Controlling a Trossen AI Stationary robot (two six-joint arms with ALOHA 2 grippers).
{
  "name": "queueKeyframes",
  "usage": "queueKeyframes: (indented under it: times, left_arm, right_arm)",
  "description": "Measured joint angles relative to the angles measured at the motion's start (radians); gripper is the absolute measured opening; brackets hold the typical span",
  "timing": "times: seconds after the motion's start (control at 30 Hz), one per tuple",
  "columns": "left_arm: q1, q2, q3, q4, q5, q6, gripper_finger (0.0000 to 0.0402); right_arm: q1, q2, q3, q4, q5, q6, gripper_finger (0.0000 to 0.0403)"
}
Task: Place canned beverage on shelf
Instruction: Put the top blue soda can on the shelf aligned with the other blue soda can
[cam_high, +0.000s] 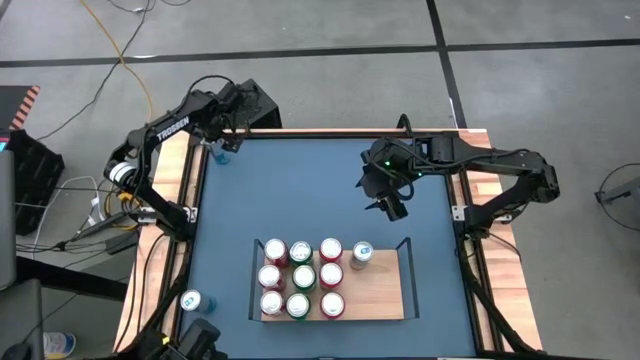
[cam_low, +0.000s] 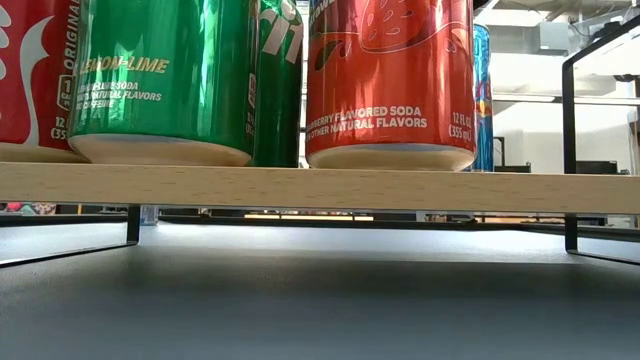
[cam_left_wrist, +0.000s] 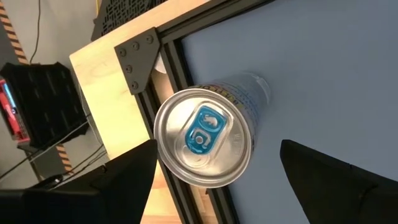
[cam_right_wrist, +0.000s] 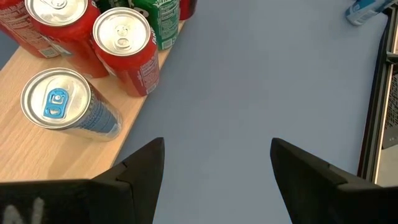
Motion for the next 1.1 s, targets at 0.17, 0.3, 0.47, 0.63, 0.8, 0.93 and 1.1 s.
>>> queueKeyframes:
  times: [0.17, 0.3, 0.47, 0.63, 0.8, 0.93, 1.1]
  left_arm:
    - [-0.014, -0.008, -0.002, 0.009, -0.008, -0.004, 0.0315]
    - [-0.028, -0.034, -0.002, 0.042, 0.009, -0.006, 0.0315]
    - [-0.028, -0.062, -0.003, 0.041, 0.007, -0.007, 0.0315]
    - [-0.028, -0.068, -0.003, 0.042, 0.005, 0.007, 0.0318]
    - [-0.028, -0.068, -0.003, 0.061, -0.009, 0.017, 0.0328]
    - [-0.028, -0.068, -0.003, 0.080, -0.020, 0.052, 0.0340]
    - [-0.027, -0.067, -0.002, 0.063, -0.039, 0.088, 0.0349]
  right_arm:
    - [0.000, 0.000, 0.000, 0.000, 0.000, 0.000, 0.0276]
    - [0.000, 0.000, 0.000, -0.001, 0.000, 0.000, 0.0276]
    - [0.000, 0.000, 0.000, -0.001, 0.000, 0.000, 0.0276]
    - [0.000, 0.000, 0.000, -0.001, 0.000, -0.001, 0.0276]
    - [0.000, 0.000, 0.000, 0.000, 0.000, 0.000, 0.0276]
    - [0.000, 0.000, 0.000, 0.000, 0.000, 0.000, 0.0276]
    - [0.000, 0.000, 0.000, 0.001, 0.000, 0.000, 0.0276]
